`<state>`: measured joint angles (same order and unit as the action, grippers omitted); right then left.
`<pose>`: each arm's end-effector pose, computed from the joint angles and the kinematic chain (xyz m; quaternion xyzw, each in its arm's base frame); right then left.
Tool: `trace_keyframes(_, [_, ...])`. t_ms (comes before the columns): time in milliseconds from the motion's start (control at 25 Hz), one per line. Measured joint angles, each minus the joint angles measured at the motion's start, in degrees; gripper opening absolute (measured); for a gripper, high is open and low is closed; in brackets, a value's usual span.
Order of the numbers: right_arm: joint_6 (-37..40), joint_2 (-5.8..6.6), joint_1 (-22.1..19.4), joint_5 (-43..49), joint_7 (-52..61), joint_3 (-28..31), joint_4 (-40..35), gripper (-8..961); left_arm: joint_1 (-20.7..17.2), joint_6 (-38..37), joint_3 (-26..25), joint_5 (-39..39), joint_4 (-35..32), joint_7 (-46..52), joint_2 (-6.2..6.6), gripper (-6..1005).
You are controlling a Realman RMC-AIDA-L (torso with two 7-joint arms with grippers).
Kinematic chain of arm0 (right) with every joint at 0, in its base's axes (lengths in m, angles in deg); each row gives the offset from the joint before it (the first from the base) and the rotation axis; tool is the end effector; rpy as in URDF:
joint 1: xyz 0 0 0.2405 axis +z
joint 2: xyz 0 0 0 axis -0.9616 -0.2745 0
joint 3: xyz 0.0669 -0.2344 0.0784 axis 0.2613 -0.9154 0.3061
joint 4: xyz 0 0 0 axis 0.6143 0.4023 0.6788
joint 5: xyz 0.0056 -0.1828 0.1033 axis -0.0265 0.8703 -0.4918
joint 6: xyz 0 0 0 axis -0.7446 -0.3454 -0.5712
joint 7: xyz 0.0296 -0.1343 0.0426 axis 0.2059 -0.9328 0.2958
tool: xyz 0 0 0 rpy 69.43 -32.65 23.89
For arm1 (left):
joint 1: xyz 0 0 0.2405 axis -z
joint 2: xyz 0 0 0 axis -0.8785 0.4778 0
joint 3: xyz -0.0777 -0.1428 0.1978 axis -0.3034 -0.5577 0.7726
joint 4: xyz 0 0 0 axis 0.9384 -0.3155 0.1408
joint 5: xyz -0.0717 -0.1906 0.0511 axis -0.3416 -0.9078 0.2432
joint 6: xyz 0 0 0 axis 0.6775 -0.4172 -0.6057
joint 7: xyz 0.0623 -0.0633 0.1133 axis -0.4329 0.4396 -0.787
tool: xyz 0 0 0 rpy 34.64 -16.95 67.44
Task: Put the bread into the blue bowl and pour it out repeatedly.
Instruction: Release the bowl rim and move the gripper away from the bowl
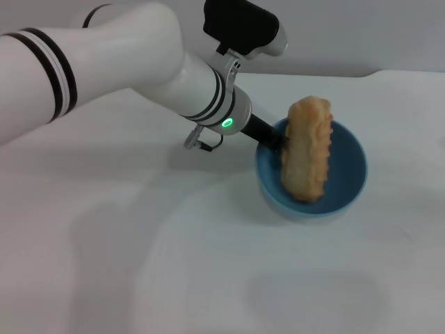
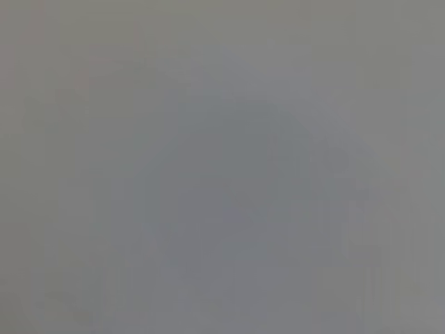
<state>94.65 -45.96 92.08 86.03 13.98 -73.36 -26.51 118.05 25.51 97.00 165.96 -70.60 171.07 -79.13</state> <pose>0.3381 0.3161 0.0959 -0.7244 0.4524 0.4002 0.3322 -0.1437 0.4136 -0.1287 -0.9178 -0.3236 0.0606 0.2219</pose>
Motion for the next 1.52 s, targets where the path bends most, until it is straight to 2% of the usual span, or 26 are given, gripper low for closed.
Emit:
trace_keyframes(200, [-1.70, -0.15, -0.03, 0.06, -0.16, 0.01, 1.44, 432, -1.55, 0.26, 0.01, -0.27, -0.32, 0.13, -0.44, 9])
trace_keyframes(840, [-2.35, -0.07, 1.91, 2.23, -0.88, -0.58, 4.22, 431, -3.31, 0.19, 0.49, -0.37, 0.30, 0.86, -0.46, 18])
trace_keyframes(1320, [-2.11, -0.09, 2.94, 2.54, -3.25, -2.03, 4.53, 430, -5.35, 1.46, -0.37, -0.42, -0.50, 2.29, -0.16, 111])
trace_keyframes(1520, [-2.53, -0.13, 3.18, 2.45, -8.39, -2.74, 4.61, 431, -5.47, 2.84, -0.54, -0.22, -1.15, 2.33, 0.12, 347])
